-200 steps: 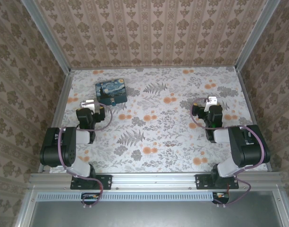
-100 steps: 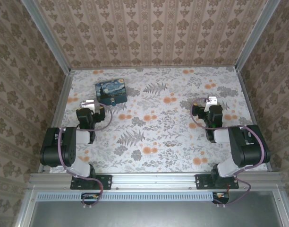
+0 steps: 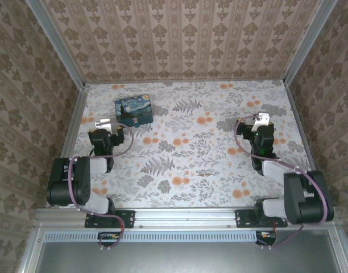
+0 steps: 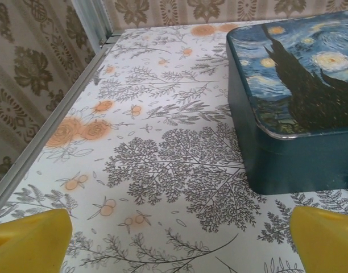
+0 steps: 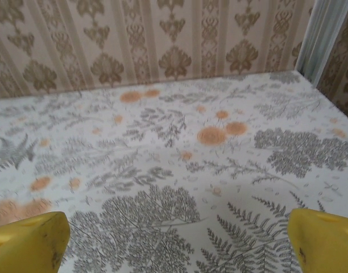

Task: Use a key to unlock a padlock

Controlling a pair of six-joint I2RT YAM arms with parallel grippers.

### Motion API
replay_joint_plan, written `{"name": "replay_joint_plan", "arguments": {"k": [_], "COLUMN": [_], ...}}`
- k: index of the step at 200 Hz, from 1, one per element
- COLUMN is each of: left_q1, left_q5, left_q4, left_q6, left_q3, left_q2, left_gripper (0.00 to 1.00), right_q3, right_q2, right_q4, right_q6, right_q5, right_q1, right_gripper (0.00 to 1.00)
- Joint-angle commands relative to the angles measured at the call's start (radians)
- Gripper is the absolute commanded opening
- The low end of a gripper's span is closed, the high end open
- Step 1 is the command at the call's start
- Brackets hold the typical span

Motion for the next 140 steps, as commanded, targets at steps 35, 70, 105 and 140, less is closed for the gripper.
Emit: {"name": "replay_joint_plan", "arguments": {"k": [35, 70, 105, 140], "left_q1": [0.009, 0.011, 0.038, 0.075], "left_q5": [-0.016, 0.031, 0.062, 0.12], "left_q4": [-0.339, -0.522, -0.748, -0.88], "left_q6": [-0.037, -0.092, -0.196, -0.273], "left_q3": [0.17, 0.306, 0.499, 0.651], "left_q2": [-0.117, -0.116, -0.045, 0.056], "left_gripper": [1.0, 0.98, 0.99, 1.0], "right_q3": [0.094, 0.079, 0.146, 0.182], "right_q2": [-0.1, -0.108, -0.073, -0.029], "right_q4": [-0.25, -0.21, -0.319, -0.386], "right_q6": [0.28, 0.392, 0.443, 0.488], "right_q5": [-0.135, -0.263, -0.366, -0.474], "right_q1": [-0.04, -0.051, -0.05, -0.046], "right_gripper": [1.0, 1.0, 1.0, 0.99]}}
